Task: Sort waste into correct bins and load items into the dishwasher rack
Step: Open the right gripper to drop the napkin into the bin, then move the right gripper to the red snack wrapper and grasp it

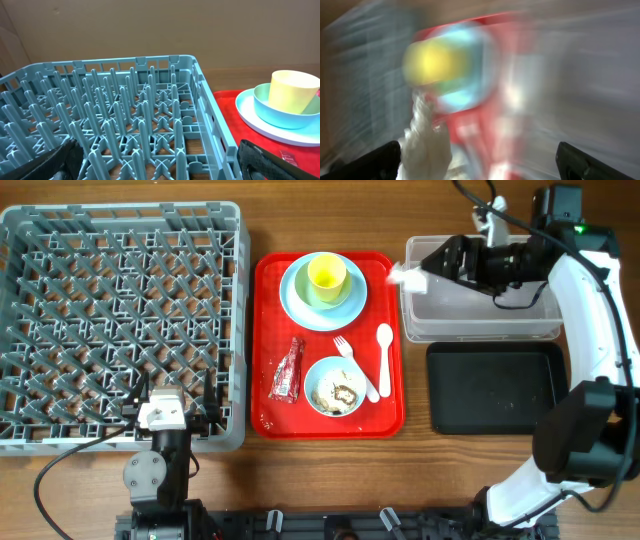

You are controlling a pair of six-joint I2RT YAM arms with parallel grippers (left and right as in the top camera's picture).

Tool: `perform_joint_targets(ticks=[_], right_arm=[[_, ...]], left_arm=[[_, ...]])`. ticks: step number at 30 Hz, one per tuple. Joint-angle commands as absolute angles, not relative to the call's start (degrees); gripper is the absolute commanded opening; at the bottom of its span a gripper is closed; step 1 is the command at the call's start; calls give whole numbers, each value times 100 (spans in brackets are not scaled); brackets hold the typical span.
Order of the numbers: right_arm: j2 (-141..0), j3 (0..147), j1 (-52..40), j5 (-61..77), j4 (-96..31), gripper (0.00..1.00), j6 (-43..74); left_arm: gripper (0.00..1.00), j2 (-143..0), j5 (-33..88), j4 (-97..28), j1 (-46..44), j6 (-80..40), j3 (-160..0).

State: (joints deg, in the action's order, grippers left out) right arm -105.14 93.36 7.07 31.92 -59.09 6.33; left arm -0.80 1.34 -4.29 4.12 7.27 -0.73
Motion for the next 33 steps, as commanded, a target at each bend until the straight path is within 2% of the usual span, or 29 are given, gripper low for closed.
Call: perform_joint_targets(ticks=[1,3,4,5,6,7,8,9,10,11,12,13,16,18,19,21,23,26,27,29,31,33], right_arm=[[-10652,9314,797,-749,-5894,100,2252],[-10652,9314,797,-1146,-5898,100,2303],[-10652,9314,797,-779,-5916,100,2206],[-10652,9334,801,1570,-5931,100,757],[-10652,9336,808,4309,-6215,100,-1247],[-10652,9336,814,5522,-6619,100,-2711],[-10652,9336,825,5083,-6451,100,-2589],[-10698,9292,840,2718,-5640,100,-567],[-10772,9282,843,158,-5404,100,1511],[-10862,9282,849,-1756,-5610,100,3063],[-10916,9282,867,-2051,-5699,100,2954],[-10919,9288,878,-1107,-5708,100,1898],[-11021,9255,893,-716,-5317,100,1549],[-11010,9260,899,1070,-5446,100,266],[-11032,9247,908,1225,-5328,100,-21],[-11118,9249,908,416,-5253,100,1035],[-11089,9251,908,1747,-5317,99,62],[-11043,9266,915,2676,-5369,100,-283],[-10962,9288,974,3817,-5579,100,-993],[-10822,9299,1055,5068,-5953,100,-1817],[-10661,9299,1081,5454,-6289,100,-1994],[-10543,9299,1085,5207,-6591,100,-1984]], left_arm=[[100,-43,99,-434,386,797,-34],[100,-43,99,-434,386,797,-34],[100,-43,99,-434,386,797,-34],[100,-43,99,-434,386,797,-34],[100,-43,99,-434,386,797,-34],[100,-43,99,-434,386,797,-34],[100,-43,99,-434,386,797,-34],[100,-43,99,-434,386,794,-34],[100,-43,99,-434,386,797,-34],[100,-43,99,-434,386,797,-34],[100,-43,99,-434,386,794,-34],[100,-43,99,-434,386,797,-34],[100,-43,99,-434,386,797,-34],[100,-43,99,-434,386,797,-34],[100,-43,99,-434,386,797,-34],[100,-43,99,-434,386,794,-34],[100,-43,99,-434,386,797,-34],[100,-43,99,-434,386,797,-34],[100,-43,99,-434,386,797,-34],[100,-43,99,-434,386,794,-34],[100,-43,99,-434,386,797,-34],[100,-43,99,-434,386,797,-34]])
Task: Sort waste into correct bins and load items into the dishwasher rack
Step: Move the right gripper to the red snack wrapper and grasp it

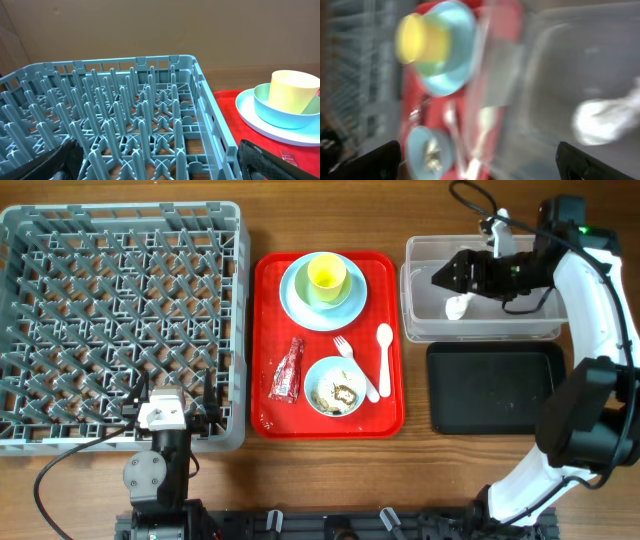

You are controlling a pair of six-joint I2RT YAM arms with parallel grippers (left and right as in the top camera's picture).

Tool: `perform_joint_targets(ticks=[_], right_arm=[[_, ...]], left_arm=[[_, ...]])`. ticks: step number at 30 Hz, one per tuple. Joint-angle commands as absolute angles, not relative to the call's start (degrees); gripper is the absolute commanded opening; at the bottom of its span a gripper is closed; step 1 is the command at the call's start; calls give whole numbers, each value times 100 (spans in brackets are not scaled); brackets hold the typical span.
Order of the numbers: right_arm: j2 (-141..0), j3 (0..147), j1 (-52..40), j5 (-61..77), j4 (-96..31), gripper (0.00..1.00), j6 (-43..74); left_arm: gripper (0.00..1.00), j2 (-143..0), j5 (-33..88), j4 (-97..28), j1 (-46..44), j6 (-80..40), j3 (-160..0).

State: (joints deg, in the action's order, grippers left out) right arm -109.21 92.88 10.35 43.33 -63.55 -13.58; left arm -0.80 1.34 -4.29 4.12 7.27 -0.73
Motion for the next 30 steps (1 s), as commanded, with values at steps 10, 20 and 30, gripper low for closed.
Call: perform_joint_targets(ticks=[10,20,30], right_arm=[[-10508,9299,548,4797,-6956,85,-1066],[-10523,9297,-2630,2571,-5533,77,1184],[-10844,9229,-4884,-867,-5030,66,3850]], left_arm=[[100,-43,99,-436,386,797,-34],[100,-43,99,-434,386,797,-34],[100,-43,99,-434,386,797,-34]])
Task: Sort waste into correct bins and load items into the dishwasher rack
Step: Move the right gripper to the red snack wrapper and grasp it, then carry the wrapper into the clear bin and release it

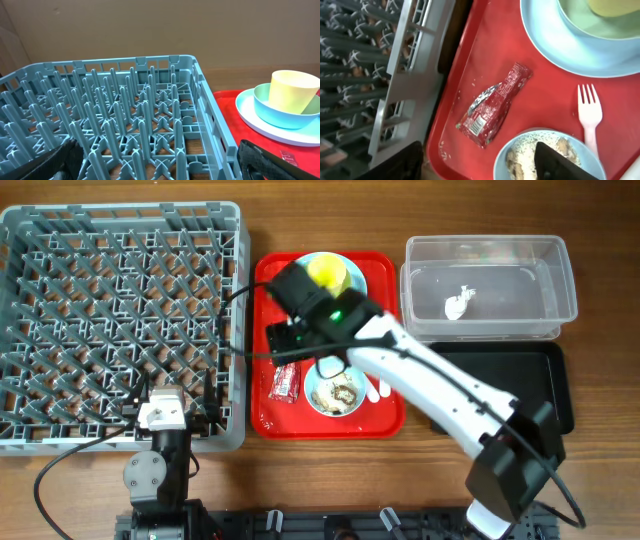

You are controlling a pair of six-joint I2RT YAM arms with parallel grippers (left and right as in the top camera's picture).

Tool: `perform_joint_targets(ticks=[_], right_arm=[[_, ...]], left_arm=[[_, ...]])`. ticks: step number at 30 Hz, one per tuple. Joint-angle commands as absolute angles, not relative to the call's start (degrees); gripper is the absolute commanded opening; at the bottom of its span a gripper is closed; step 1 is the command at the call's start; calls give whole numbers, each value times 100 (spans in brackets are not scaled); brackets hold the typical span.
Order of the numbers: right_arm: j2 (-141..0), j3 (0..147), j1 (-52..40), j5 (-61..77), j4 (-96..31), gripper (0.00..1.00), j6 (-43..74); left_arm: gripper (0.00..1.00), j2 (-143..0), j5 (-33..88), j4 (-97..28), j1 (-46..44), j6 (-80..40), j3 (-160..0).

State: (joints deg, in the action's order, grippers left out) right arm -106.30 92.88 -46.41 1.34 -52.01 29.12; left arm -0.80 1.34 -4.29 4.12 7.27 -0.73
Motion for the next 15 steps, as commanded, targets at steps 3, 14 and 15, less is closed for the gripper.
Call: perform_joint_targets(ticks=[3,14,15], right_arm=[[-11048,9043,-5100,-1190,-4628,61,4274],[-12252,8656,-5168,-1634,-3726,50,4799],[-12361,8656,-5168,-1627,-3638,50,4797]], left_arm=[[100,-43,99,-434,386,797,-34],[100,-43,99,-434,386,797,-34],[100,-43,99,-434,386,797,-34]])
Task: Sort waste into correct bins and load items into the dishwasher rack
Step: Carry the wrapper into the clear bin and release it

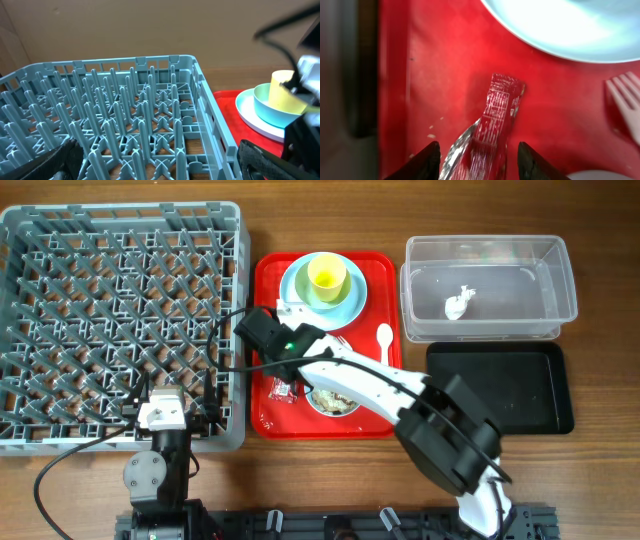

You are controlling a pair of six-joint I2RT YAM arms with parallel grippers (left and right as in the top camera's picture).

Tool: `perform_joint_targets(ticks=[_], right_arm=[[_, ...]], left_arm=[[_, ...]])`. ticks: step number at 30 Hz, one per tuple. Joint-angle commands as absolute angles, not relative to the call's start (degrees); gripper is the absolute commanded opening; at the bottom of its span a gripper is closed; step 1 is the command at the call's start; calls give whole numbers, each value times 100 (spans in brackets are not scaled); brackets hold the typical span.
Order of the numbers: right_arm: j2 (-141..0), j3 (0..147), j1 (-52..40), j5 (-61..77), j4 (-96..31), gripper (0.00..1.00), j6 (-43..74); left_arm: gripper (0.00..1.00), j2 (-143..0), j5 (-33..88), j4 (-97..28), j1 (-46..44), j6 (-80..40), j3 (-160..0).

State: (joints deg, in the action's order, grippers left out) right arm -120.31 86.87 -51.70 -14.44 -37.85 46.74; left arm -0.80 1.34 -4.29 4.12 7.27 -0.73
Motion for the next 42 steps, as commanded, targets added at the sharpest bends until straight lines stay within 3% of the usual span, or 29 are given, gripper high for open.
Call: perform_joint_targets(ticks=[1,5,9,11,18,23,26,31,34,39,40,41,42], right_arm=[[-12438,8656,-5168,-1627,-3568,50,4797],[-12519,8654,-5168,-1627,-3406,43,4646],[-12501,8667,-5157,-1708,-3275,19,4574],[-12383,8849,-5103,-1715,-3212,4,3970],[-10997,9347,-4466,-1710,-3092,4,2379],[-10167,9347,-3046,-1590,-3356,4,1824],[-10154,9338,-2182,-1100,-3483,4,1212],[-10427,9317,-738,-73,-3691,4,1181],[-10794,9314,-255,965,-3695,10,1177],[-11292,9314,27,1087,-3830,17,1197],[-11360,9314,36,1081,-3872,24,1184],[-11389,9314,36,1039,-3898,46,1105],[-11402,9312,36,1011,-3911,56,926]], left_arm=[[100,-43,99,-434,386,794,-34],[100,-43,99,-434,386,797,-34],[100,-43,99,-434,386,797,-34],[100,-43,99,-434,386,797,-34],[100,-43,99,-434,386,797,-34],[100,-43,99,-434,386,797,-34],[100,-43,99,-434,386,797,-34],[100,-43,99,-434,386,797,-34],[100,-43,99,-434,386,797,-34],[100,-43,99,-434,386,797,-34],[100,-43,99,-434,386,797,-34],[100,-43,99,-434,386,797,-34],[100,-43,99,-434,386,797,-34]])
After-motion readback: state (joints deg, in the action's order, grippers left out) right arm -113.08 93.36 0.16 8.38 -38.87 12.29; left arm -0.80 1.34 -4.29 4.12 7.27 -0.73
